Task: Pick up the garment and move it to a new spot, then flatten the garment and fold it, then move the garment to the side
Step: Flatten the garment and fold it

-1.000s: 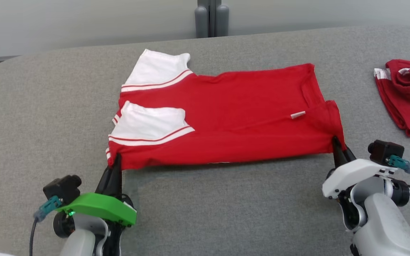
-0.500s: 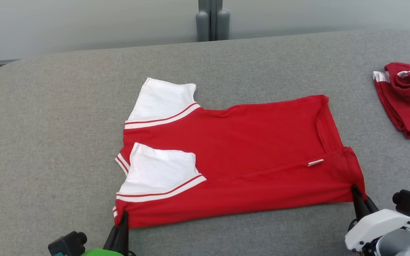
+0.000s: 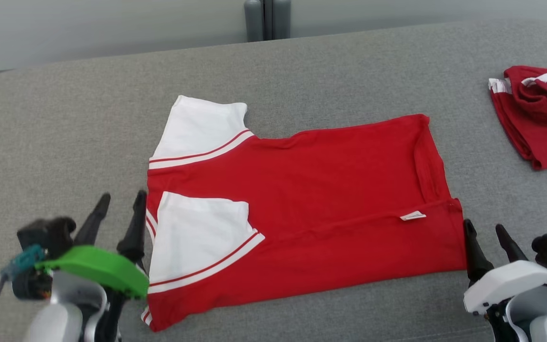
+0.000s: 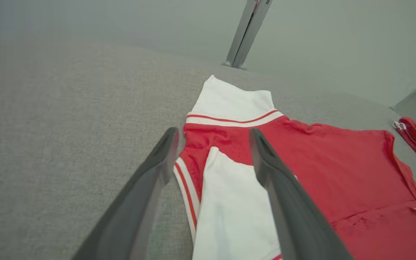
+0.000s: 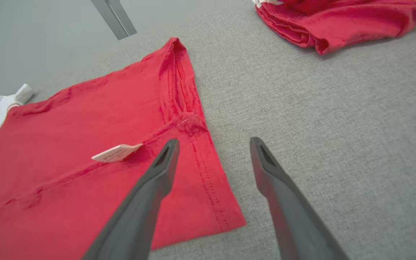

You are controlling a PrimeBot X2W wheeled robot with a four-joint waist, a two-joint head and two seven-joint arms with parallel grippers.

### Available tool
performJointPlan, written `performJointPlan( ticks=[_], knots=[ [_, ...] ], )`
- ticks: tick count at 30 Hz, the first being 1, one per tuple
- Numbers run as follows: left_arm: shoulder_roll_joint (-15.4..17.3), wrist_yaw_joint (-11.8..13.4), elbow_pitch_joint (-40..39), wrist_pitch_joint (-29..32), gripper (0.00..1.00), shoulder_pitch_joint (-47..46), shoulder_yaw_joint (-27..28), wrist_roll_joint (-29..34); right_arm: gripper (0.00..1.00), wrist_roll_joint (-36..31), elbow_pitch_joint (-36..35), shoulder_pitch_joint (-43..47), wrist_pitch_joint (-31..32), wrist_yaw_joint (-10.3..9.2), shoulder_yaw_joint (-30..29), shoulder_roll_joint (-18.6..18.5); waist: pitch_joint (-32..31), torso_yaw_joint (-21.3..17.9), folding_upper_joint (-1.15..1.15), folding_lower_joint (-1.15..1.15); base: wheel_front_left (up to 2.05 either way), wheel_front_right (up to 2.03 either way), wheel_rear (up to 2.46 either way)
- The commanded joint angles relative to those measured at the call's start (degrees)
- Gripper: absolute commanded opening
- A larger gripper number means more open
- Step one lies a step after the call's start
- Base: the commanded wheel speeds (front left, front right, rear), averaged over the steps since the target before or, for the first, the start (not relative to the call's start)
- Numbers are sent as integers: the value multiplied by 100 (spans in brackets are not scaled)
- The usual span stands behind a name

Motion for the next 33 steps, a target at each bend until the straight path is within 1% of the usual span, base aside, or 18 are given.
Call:
performJointPlan(
  ticks=[1, 3, 6, 7, 9, 12, 16, 19, 21, 24, 28, 33],
  knots=[
    [141, -66, 4, 160, 100, -419, -42, 111, 100, -51, -95, -163, 24, -7, 65, -17, 197, -115, 0, 0, 0, 0, 0],
    [298, -152, 107, 436, 100, -1058, -139, 223, 100, -127, -191, -367, 70, -7, 176, -18, 369, -191, 0, 0, 0, 0, 0],
    [523, -343, 381, 920, 100, -1992, -317, 381, 100, -220, -293, -711, 117, -7, 382, -17, 688, -342, 0, 0, 0, 0, 0],
    [614, -431, 529, 1140, 100, -2343, -398, 439, 100, -250, -313, -871, 120, -7, 479, -17, 815, -412, 0, 0, 0, 0, 0],
    [782, -527, 764, 1524, 100, -2962, -505, 537, 100, -245, -346, -1141, 140, -7, 699, -16, 1065, -566, 0, 0, 0, 0, 0],
    [910, -621, 1173, 2012, 100, -3802, -621, 566, 100, -282, -366, -1490, 116, -7, 926, -20, 1395, -753, 0, 0, 0, 0, 0],
    [994, -685, 1705, 2644, 100, -4522, -699, 457, 100, -307, -358, -1895, 60, -7, 1113, -13, 1779, -946, 0, 0, 0, 0, 0],
    [1195, -737, 2039, 3016, 100, -4867, -714, 387, 100, -310, -316, -2126, -4, -7, 1232, -14, 2024, -1096, 0, 0, 0, 0, 0],
    [1275, -767, 2176, 3140, 100, -4957, -741, 366, 100, -300, -293, -2233, -56, -7, 1282, -14, 2134, -1169, 0, 0, 0, 0, 0],
    [1366, -738, 2331, 3311, 100, -4994, -710, 303, 100, -282, -225, -2368, -135, -7, 1332, -16, 2251, -1262, 0, 0, 0, 0, 0],
    [1477, -764, 2388, 3598, 100, -4887, -700, 128, 100, -264, -152, -2460, -222, -7, 1353, -14, 2319, -1328, 0, 0, 0, 0, 0],
    [1558, -672, 2340, 3674, 100, -4791, -688, 123, 100, -259, -88, -2562, -298, -7, 1330, -15, 2356, -1353, 0, 0, 0, 0, 0]
  ],
)
